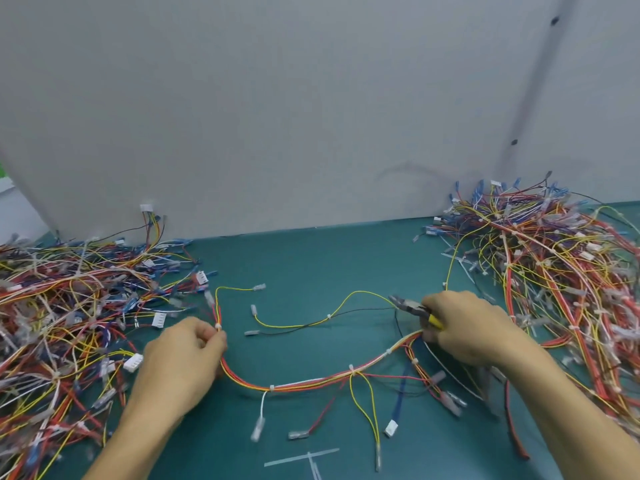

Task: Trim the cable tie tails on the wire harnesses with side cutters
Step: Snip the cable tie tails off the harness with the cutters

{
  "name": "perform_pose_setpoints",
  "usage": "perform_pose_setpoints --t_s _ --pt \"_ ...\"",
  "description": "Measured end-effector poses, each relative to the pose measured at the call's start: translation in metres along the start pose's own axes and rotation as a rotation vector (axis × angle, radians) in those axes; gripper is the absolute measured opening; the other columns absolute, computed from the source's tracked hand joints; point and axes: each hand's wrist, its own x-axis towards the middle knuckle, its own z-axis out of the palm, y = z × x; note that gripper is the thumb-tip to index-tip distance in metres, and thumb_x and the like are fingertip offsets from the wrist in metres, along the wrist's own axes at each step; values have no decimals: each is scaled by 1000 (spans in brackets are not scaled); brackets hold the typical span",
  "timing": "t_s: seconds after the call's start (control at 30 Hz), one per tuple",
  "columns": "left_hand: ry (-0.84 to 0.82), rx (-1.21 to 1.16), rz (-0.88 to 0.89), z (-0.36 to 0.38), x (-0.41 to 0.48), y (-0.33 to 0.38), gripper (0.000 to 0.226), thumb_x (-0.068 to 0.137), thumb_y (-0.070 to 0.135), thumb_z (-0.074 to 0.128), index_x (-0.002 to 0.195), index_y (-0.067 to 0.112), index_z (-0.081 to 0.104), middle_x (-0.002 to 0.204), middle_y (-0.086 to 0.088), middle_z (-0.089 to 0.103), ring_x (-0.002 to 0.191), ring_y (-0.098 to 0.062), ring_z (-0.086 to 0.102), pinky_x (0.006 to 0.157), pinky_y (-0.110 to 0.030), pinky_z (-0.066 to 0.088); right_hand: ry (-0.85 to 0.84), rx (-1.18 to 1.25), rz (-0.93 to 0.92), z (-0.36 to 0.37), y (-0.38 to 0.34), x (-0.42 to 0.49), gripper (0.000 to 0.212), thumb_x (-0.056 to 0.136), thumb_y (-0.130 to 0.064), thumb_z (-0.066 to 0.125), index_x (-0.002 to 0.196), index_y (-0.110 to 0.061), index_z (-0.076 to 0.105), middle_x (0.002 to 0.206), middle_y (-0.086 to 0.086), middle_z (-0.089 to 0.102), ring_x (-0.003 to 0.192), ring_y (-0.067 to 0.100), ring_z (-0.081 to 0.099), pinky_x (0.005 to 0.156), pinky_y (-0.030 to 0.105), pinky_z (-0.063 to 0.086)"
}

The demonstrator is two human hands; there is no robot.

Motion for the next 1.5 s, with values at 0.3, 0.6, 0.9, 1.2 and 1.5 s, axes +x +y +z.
perform_pose_setpoints --t_s 0.3,0.6,0.9,1.2,1.5 --pt "160 -931 139 -43 25 46 17 89 3 62 92 19 55 83 1 75 60 -15 71 50 -22 56 647 631 -54 -50 -37 15 18 77 -22 77 76 -21 60 70 -10 60 70 15 54 61 24 40" --pt "152 -1096 104 -39 50 49 29 91 -5 55 100 22 60 94 4 74 69 -12 72 57 -20 57 617 1003 79 -53 -44 28 20 73 -22 82 68 -15 64 53 -7 54 51 9 45 53 27 38" --pt "93 -1057 128 -22 55 53 27 91 -5 54 93 21 50 93 1 75 64 -20 72 54 -25 58 189 1568 192 -48 -57 36 14 78 -4 73 74 -7 61 54 5 60 34 9 28 38 19 24" --pt "-170 -975 101 -1 37 71 32 98 14 44 85 11 73 80 -14 72 54 -18 58 56 -32 49 -411 1899 201 -42 -78 37 15 86 -8 55 71 -9 61 58 4 57 28 9 31 33 18 30" --pt "127 -894 166 -9 45 68 25 94 14 55 78 22 73 68 9 63 67 -7 51 69 -29 41 -500 2114 224 -44 -71 43 32 54 -9 74 82 2 63 60 11 61 35 14 41 33 20 36"
